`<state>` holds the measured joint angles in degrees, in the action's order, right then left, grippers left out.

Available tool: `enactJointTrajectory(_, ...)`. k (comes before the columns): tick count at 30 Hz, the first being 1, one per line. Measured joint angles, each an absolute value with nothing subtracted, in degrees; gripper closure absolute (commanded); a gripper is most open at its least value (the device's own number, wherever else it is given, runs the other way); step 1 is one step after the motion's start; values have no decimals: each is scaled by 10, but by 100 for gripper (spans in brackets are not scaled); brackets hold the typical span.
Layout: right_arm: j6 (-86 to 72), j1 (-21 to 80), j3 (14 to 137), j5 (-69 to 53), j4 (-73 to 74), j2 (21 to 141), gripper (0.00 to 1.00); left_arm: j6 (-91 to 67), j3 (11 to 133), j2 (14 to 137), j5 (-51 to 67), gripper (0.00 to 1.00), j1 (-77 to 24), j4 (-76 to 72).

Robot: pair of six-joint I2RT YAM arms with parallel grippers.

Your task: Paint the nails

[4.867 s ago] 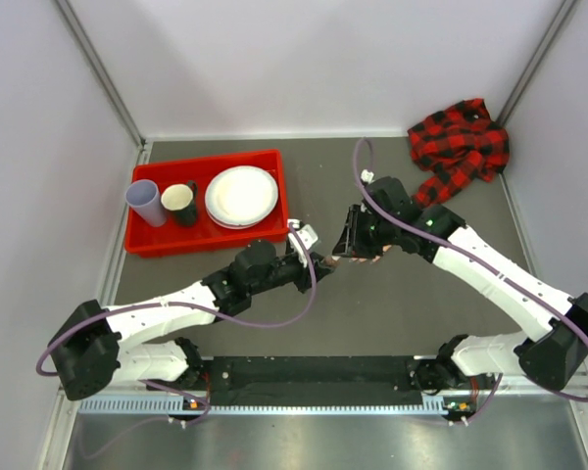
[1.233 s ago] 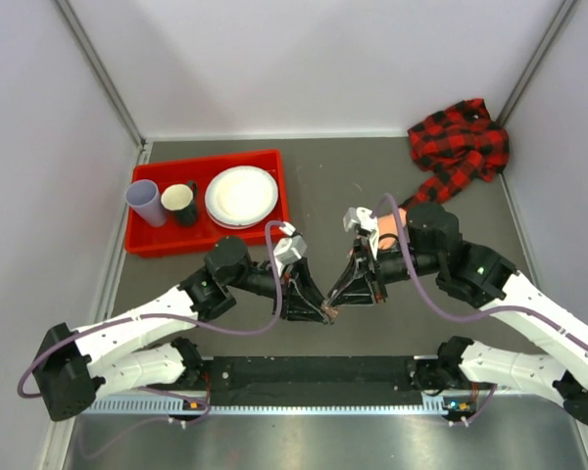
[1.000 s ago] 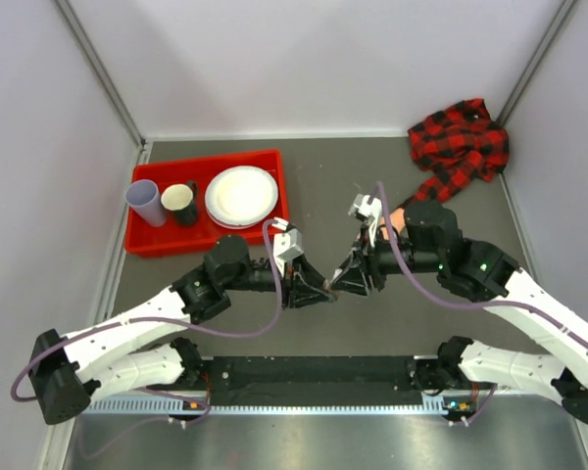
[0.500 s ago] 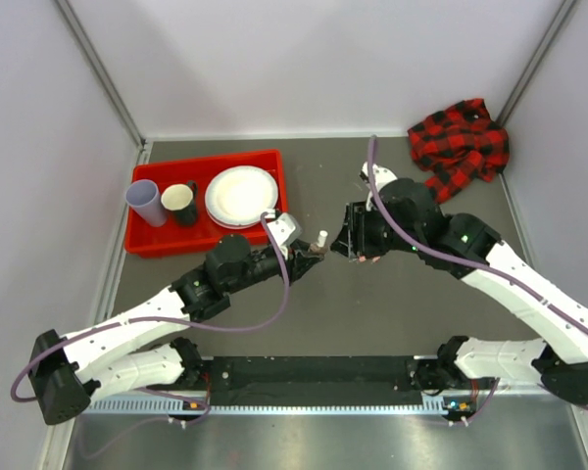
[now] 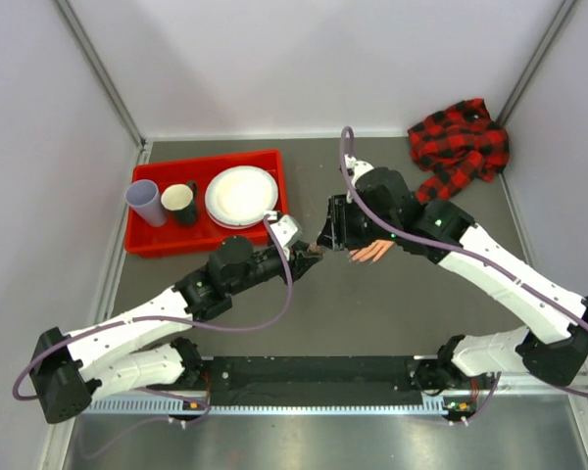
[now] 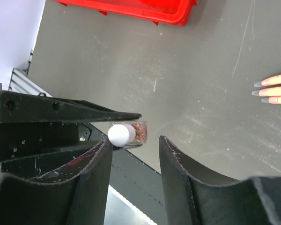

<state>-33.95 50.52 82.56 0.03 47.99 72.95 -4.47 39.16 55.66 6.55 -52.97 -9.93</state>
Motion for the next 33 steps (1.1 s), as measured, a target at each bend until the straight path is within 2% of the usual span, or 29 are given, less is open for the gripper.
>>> enactJointTrajectory(3, -335, 509, 827, -5, 474, 739, 57, -43, 392, 559, 68, 100, -530, -99)
enactJointTrajectory(6, -330, 513, 827, -8, 474, 749, 63, -43, 392, 562, 70, 100, -530, -99)
enactJointTrajectory(10, -322, 514, 827, -17, 469, 756, 87, -43, 392, 563, 78, 100, -530, -95)
enactJointTrajectory(13, -311, 515, 827, -17, 471, 756, 100, -43, 392, 564, 83, 100, -530, -93)
enactJointTrajectory(21, -252, 516, 811, -56, 470, 736, 100, -48, 392, 555, 137, 100, -527, -83)
enactJointTrajectory(28, -175, 516, 711, -210, 421, 614, 100, -118, 391, 543, 339, 100, -523, -100)
enactJointTrajectory(33, -145, 516, 681, -328, 403, 556, 100, -251, 391, 586, 511, 100, -521, -219)
